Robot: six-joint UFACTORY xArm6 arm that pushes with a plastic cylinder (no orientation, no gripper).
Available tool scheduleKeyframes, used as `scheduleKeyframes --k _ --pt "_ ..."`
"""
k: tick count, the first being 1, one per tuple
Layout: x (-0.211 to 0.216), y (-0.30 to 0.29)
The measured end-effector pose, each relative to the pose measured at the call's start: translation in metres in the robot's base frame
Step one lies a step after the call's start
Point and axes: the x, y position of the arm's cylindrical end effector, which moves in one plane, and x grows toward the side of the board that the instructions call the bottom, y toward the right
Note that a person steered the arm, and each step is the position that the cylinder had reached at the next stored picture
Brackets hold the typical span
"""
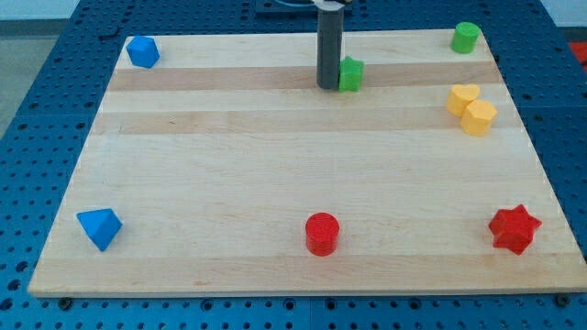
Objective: Push green star to the yellow heart
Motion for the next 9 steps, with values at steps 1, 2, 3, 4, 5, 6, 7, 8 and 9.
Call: scheduleKeyframes --k 1,2,3,4,5,6,7,8,9 --pt "-0.023 0.025" --pt "-0.024 0.021" --pt "-0.04 0.017" --pt "-0.042 0.043" --pt "-0.042 0.082" --pt "-0.042 0.098" --pt "-0.043 0.061" --pt "-0.04 0.038" --pt "-0.028 0.046"
